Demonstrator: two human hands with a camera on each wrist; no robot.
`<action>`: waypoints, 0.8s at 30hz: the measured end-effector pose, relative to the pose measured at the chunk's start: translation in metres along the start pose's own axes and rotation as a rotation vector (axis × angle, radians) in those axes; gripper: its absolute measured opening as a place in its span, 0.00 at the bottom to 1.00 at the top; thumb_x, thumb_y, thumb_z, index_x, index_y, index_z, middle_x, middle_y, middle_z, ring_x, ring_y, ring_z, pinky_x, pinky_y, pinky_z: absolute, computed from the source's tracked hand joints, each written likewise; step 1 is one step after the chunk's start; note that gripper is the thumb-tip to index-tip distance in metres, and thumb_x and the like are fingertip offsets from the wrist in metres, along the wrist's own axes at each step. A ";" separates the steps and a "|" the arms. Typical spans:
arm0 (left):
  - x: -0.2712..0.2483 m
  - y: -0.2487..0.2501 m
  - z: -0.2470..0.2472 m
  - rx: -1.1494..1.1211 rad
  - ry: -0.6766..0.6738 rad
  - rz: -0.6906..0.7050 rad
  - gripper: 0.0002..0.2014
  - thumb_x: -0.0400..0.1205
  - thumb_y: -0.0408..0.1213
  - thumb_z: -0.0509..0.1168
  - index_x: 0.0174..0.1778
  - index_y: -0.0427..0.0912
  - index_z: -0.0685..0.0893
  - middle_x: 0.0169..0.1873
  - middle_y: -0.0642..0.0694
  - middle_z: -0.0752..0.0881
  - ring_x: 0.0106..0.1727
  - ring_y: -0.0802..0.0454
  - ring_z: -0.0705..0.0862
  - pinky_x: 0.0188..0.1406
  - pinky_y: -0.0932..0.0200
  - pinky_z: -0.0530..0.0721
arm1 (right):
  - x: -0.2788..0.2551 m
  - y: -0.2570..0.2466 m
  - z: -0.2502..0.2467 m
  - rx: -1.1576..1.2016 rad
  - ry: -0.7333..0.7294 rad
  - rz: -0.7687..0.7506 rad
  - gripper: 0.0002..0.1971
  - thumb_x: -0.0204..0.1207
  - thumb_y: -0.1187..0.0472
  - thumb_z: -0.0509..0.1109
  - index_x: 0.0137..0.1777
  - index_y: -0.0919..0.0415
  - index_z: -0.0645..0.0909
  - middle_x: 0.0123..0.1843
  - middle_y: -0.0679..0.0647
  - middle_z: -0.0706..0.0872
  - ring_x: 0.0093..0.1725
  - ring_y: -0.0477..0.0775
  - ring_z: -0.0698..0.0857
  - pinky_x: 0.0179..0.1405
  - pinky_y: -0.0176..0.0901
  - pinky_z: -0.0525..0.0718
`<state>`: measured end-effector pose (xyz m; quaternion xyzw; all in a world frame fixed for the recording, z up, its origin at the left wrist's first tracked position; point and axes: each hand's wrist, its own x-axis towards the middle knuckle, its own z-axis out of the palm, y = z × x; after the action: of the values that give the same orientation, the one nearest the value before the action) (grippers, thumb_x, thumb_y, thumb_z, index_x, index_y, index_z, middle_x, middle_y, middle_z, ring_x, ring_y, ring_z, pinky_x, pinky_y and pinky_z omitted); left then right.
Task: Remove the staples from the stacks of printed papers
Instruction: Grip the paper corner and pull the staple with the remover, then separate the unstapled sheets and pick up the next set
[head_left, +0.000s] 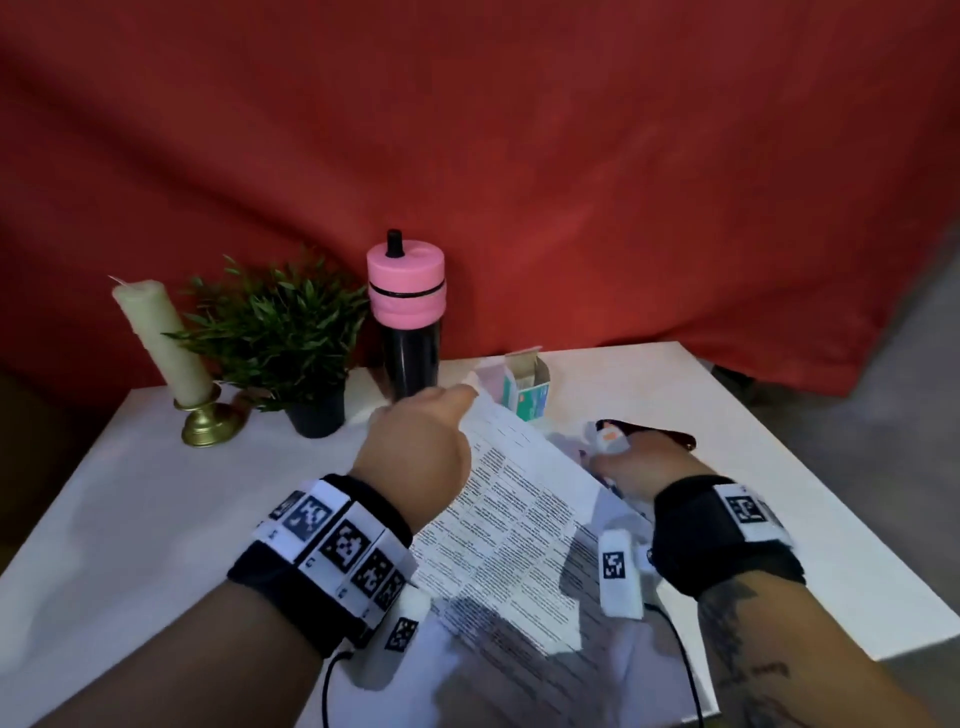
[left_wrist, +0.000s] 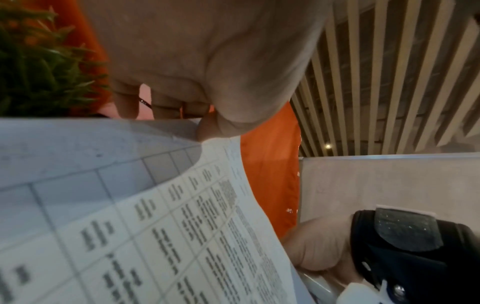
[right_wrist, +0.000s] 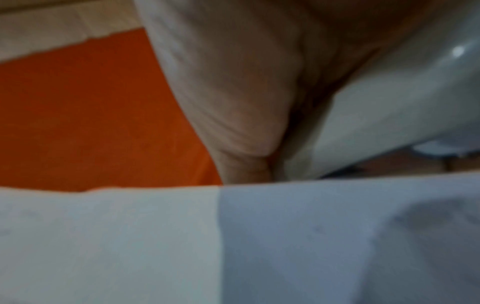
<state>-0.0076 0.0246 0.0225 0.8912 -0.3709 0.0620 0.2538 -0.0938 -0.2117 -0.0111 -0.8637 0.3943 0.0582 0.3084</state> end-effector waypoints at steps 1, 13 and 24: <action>0.000 -0.002 0.005 0.019 -0.034 -0.009 0.21 0.76 0.32 0.56 0.64 0.46 0.79 0.53 0.44 0.84 0.51 0.38 0.84 0.56 0.43 0.81 | 0.005 0.008 0.008 -0.030 -0.014 0.017 0.25 0.70 0.35 0.70 0.58 0.53 0.83 0.51 0.55 0.89 0.48 0.56 0.86 0.49 0.44 0.83; 0.004 0.012 0.035 -0.203 0.147 0.000 0.22 0.76 0.24 0.56 0.60 0.49 0.82 0.50 0.45 0.84 0.48 0.39 0.84 0.53 0.41 0.82 | 0.001 0.022 -0.002 0.117 0.063 -0.238 0.17 0.82 0.46 0.64 0.63 0.52 0.84 0.56 0.51 0.88 0.53 0.51 0.86 0.57 0.43 0.78; 0.015 0.086 0.050 -0.314 0.418 0.202 0.22 0.77 0.30 0.60 0.67 0.49 0.80 0.62 0.47 0.81 0.68 0.45 0.77 0.76 0.32 0.62 | -0.036 0.054 -0.043 0.622 -0.078 -0.456 0.07 0.81 0.66 0.69 0.43 0.55 0.84 0.36 0.35 0.90 0.38 0.33 0.86 0.44 0.27 0.79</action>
<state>-0.0606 -0.0614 0.0188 0.7673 -0.4026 0.2113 0.4522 -0.1633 -0.2402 0.0096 -0.7917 0.1789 -0.1016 0.5753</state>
